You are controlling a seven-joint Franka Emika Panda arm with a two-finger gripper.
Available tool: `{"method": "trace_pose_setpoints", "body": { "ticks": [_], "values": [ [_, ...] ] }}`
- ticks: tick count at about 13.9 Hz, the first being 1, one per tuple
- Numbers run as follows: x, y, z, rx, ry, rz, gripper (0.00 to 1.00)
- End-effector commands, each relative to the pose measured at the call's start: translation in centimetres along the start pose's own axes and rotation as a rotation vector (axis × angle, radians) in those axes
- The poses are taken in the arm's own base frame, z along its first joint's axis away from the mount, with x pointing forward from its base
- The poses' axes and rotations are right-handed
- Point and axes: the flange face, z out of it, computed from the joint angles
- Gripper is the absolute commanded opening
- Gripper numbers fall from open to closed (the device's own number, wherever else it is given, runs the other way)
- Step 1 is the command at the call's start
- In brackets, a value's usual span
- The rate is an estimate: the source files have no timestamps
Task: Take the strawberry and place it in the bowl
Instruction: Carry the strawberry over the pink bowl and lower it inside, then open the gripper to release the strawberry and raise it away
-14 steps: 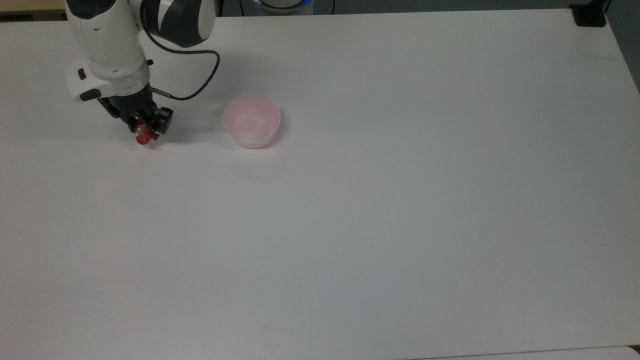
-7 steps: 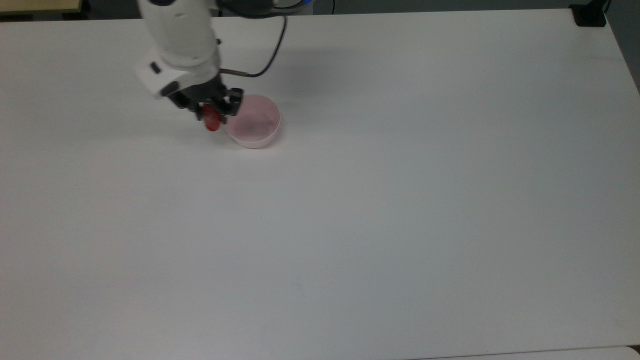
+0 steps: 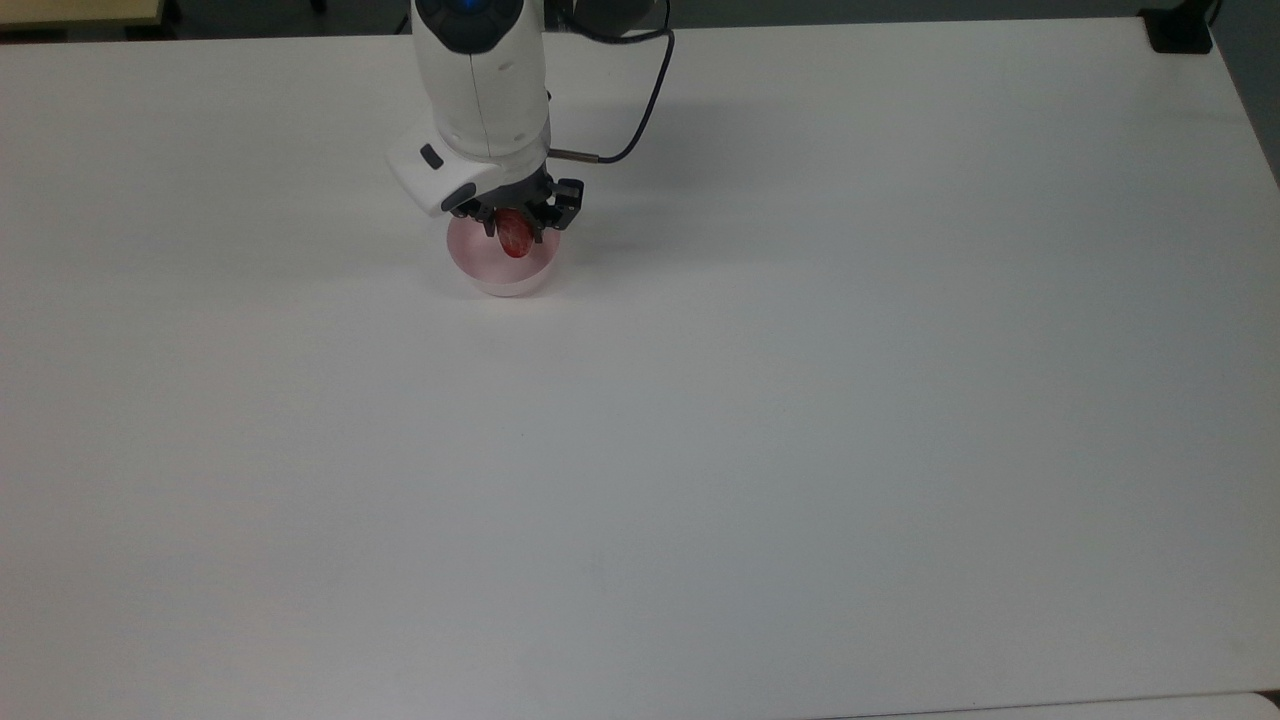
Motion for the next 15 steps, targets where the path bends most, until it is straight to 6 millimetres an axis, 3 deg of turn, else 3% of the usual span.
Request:
{"method": "trace_pose_setpoints", "body": {
  "ticks": [1,2,3,4,5,7,9,10,11,12,15],
  "values": [
    [-0.1,0.1,1.2,-0.02,-0.034,0.019,0.49],
    [-0.1,0.2,1.4,-0.025,-0.038,0.018,0.58],
    [-0.1,0.3,1.4,-0.025,-0.04,0.021,0.82],
    [-0.2,0.4,1.2,-0.028,-0.048,0.055,1.0],
    [-0.2,0.3,1.0,-0.031,-0.052,0.099,1.0],
    [-0.3,-0.2,-1.7,-0.034,-0.027,0.17,1.0],
    [-0.3,0.2,-7.4,-0.032,0.005,0.179,1.0],
    [-0.8,0.5,-12.0,-0.023,0.015,0.198,1.0],
    [-1.4,0.6,-14.7,-0.025,0.026,0.206,1.0],
    [-2.9,0.7,-18.4,-0.026,0.047,0.212,1.0],
    [-7.9,0.2,-24.7,-0.035,0.085,0.202,1.0]
  ]
}}
